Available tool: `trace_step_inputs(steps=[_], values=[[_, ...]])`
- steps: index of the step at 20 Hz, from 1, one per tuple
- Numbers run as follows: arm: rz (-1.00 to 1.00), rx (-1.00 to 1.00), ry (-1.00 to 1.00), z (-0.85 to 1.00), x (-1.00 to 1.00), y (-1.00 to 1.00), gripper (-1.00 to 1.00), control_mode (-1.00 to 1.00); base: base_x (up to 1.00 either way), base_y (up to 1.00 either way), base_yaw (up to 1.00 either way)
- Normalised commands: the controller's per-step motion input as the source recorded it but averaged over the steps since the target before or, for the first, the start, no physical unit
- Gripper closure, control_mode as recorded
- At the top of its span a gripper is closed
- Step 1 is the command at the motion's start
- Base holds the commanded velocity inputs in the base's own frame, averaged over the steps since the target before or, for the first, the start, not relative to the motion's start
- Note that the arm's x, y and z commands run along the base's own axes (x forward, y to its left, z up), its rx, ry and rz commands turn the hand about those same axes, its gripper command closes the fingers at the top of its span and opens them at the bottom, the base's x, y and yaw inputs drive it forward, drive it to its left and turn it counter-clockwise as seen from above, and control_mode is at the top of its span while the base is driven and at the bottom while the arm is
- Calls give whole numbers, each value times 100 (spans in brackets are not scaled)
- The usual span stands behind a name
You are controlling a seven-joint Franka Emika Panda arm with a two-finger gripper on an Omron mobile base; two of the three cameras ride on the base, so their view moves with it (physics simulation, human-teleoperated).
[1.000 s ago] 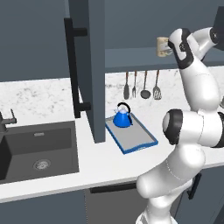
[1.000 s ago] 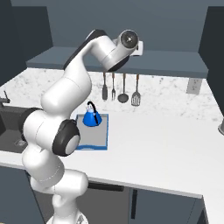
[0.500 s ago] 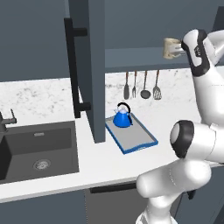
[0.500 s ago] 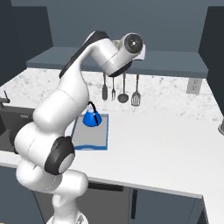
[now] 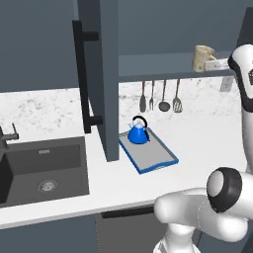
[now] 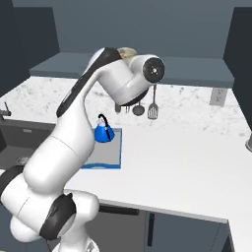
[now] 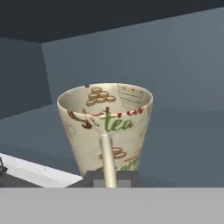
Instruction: Pick the kettle from the counter and place it on the tray. Then pick the mug from the cabinet and place it on the tray. Then close the cabinet doors.
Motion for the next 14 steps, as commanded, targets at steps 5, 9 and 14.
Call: trace_step_inputs(steps=[5,9,14], values=[[9,-3,-14,-25,-74,26,100,-100,0,0,0],[10,-4,0,-62,-52,38,100,-100,0,0,0],[15,-4,0,-45,-51,38,100,-100,0,0,0]])
